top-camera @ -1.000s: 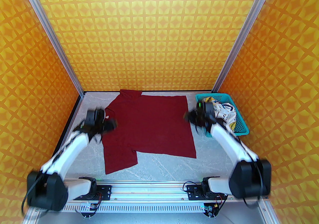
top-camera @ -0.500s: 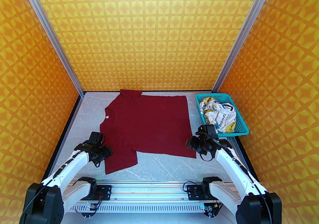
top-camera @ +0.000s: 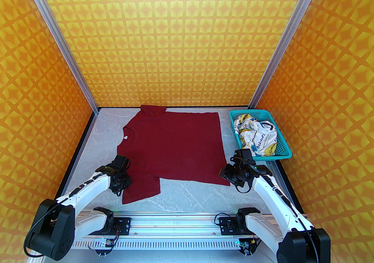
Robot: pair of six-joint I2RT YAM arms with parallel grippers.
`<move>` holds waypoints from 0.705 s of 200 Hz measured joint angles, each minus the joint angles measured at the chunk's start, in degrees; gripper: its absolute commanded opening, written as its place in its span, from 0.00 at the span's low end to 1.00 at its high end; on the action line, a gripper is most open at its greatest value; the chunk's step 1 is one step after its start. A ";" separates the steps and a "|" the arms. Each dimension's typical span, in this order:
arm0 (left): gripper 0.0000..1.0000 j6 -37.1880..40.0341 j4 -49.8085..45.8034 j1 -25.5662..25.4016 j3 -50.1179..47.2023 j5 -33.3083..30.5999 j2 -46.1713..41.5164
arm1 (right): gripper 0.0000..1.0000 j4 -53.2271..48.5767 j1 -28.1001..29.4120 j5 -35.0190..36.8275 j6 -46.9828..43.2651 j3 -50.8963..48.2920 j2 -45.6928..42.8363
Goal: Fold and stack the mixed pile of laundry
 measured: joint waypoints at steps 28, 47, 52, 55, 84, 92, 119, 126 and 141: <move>0.00 0.04 2.25 -0.72 -1.25 2.64 -5.70 | 0.32 0.44 -1.95 1.05 2.99 -1.62 0.76; 0.00 0.24 3.28 -0.76 -1.22 3.39 -9.75 | 0.32 1.38 -3.45 1.03 5.11 -2.62 1.55; 0.00 0.33 3.30 -0.76 -1.18 3.52 -10.29 | 0.33 1.77 -3.63 0.90 5.77 -2.91 1.86; 0.00 0.46 3.30 -0.76 -1.16 3.58 -10.51 | 0.33 2.05 -3.72 0.81 6.27 -3.10 2.03; 0.00 1.29 2.69 -0.76 -0.61 3.96 -10.99 | 0.34 3.56 -3.91 0.83 9.18 -4.46 3.37; 0.00 1.53 2.45 -0.76 -0.46 3.98 -11.17 | 0.34 3.80 -3.91 0.87 9.92 -4.98 3.41; 0.00 1.84 1.57 -0.76 0.11 4.13 -12.24 | 0.34 4.46 -3.91 1.18 11.93 -6.64 3.39; 0.00 1.99 1.18 -0.76 0.44 4.15 -12.46 | 0.35 4.76 -3.91 1.57 12.44 -7.15 3.41; 0.00 2.40 0.68 -0.76 1.07 4.15 -12.76 | 0.35 5.25 -3.91 2.34 13.25 -7.87 3.72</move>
